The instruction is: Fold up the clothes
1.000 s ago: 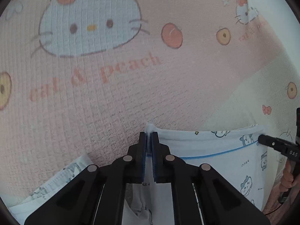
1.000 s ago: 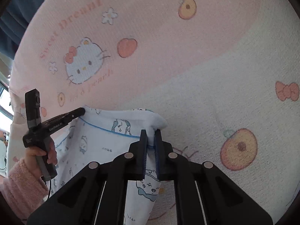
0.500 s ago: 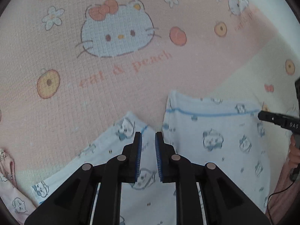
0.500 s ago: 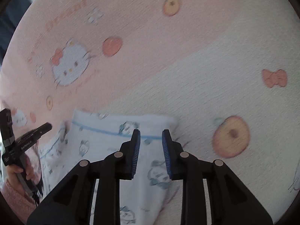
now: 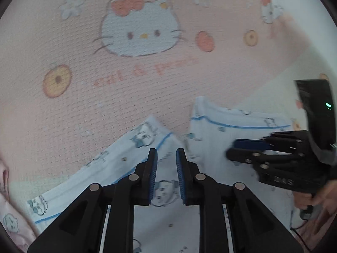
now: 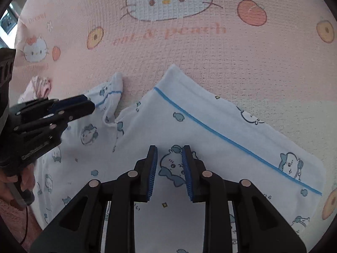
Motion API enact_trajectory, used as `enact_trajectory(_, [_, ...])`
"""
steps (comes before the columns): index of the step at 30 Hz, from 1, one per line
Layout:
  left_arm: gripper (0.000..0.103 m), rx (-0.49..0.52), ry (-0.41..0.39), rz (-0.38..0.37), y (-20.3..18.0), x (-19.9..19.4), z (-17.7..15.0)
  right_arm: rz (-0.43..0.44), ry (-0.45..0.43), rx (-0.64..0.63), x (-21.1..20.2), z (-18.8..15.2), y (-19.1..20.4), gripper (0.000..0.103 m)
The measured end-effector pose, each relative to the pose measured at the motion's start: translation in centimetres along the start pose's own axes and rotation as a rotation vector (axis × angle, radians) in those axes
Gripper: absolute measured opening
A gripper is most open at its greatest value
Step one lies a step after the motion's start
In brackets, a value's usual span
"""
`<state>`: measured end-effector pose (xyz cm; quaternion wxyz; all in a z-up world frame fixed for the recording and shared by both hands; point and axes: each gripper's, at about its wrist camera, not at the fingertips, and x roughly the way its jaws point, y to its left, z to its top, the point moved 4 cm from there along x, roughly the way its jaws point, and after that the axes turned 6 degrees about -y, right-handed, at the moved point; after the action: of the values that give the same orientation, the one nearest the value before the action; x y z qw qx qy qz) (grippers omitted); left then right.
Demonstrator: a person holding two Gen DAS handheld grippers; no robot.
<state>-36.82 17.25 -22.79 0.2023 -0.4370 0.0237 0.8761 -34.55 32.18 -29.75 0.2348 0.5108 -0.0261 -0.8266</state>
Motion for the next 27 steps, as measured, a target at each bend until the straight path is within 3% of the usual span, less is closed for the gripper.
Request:
enact_trajectory(2, [0.020, 0.092, 0.034, -0.047, -2.2, 1.0, -0.2, 0.008, 0.007, 0.013, 0.0, 0.1, -0.4, 0.023])
enact_trajectory(4, [0.020, 0.137, 0.101, 0.018, -2.5, 2.8, -0.9, -0.006, 0.020, 0.004, -0.2, 0.0, -0.7, 0.023])
enact_trajectory(6, [0.020, 0.112, 0.153, 0.071, -2.2, 3.3, -1.4, -0.034, 0.038, 0.019, -1.5, -0.3, -1.4, 0.023])
enact_trajectory(10, [0.024, 0.063, 0.142, -0.107, -5.3, -1.5, -3.1, 0.057, 0.074, 0.164, -5.5, -2.0, -1.8, 0.024])
enact_trajectory(16, [0.027, -0.120, 0.243, -0.069, -6.0, -7.7, -11.7, 0.078, 0.075, 0.269, -11.0, -7.2, 0.4, 0.024])
enact_trajectory(20, [0.028, -0.245, 0.286, -0.039, -5.9, -11.4, -17.4, 0.025, 0.127, 0.335, -11.6, -14.1, 2.9, 0.024])
enact_trajectory(23, [0.028, -0.278, 0.332, 0.005, -5.2, -11.3, -21.3, -0.062, 0.165, 0.308, -11.9, -19.0, 4.3, 0.024])
enact_trajectory(27, [0.028, -0.288, 0.334, 0.043, -4.9, -12.3, -23.6, -0.158, 0.139, 0.244, -13.5, -22.0, 4.1, 0.023])
